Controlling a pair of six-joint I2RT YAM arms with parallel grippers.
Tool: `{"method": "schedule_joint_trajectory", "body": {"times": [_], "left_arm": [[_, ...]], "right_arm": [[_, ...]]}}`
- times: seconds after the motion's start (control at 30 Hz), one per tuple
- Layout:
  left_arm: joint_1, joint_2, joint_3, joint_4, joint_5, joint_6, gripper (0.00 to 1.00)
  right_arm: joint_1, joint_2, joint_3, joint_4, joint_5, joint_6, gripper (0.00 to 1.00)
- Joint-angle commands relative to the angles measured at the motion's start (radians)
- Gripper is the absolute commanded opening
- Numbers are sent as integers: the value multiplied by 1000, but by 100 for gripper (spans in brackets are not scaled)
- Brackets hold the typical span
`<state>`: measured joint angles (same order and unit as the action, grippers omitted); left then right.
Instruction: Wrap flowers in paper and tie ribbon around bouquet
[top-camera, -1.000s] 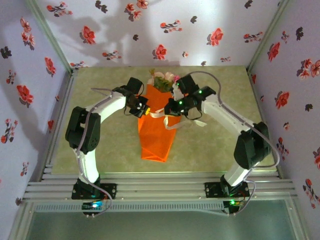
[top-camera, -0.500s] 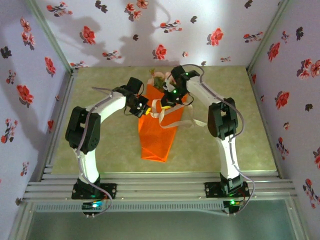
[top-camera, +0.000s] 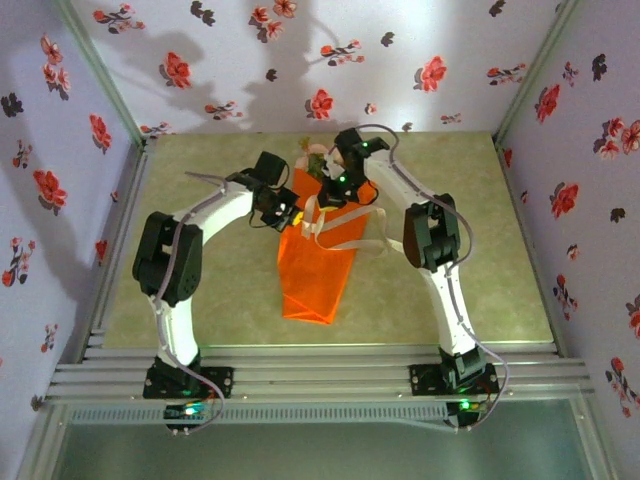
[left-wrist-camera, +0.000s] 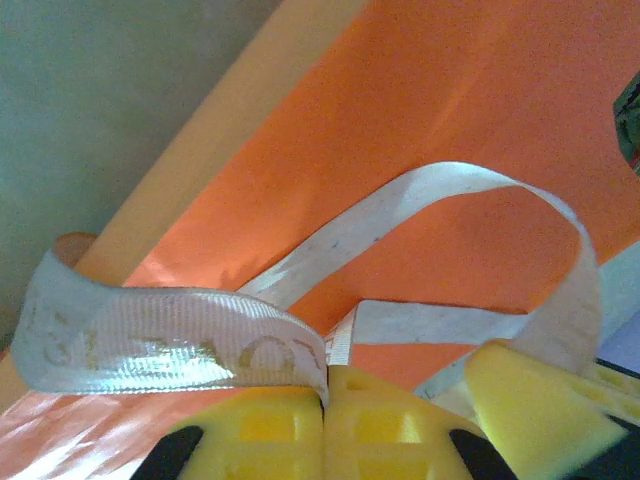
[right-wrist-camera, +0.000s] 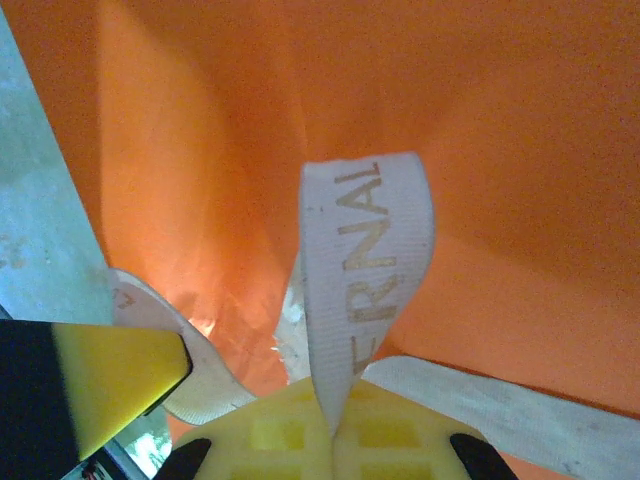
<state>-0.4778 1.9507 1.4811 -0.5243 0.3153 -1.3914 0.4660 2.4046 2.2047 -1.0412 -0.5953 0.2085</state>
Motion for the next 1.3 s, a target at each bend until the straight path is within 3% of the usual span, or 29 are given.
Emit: {"method": "schedule_joint_trajectory", "body": {"times": [0.0, 0.57, 1.03, 1.27], "left_arm": [[0, 32, 35, 6, -5, 34, 0], [10, 69, 71, -51, -43, 69, 0], [17, 76, 79, -66, -45, 84, 0], [20, 97, 91, -76, -42, 93, 0]], "right_arm": [[18, 24, 28, -45, -13, -24, 0], [40, 20, 29, -81, -12, -23, 0], [69, -122, -163, -60, 6, -23, 0], [53, 19, 23, -110, 0, -14, 0]]}}
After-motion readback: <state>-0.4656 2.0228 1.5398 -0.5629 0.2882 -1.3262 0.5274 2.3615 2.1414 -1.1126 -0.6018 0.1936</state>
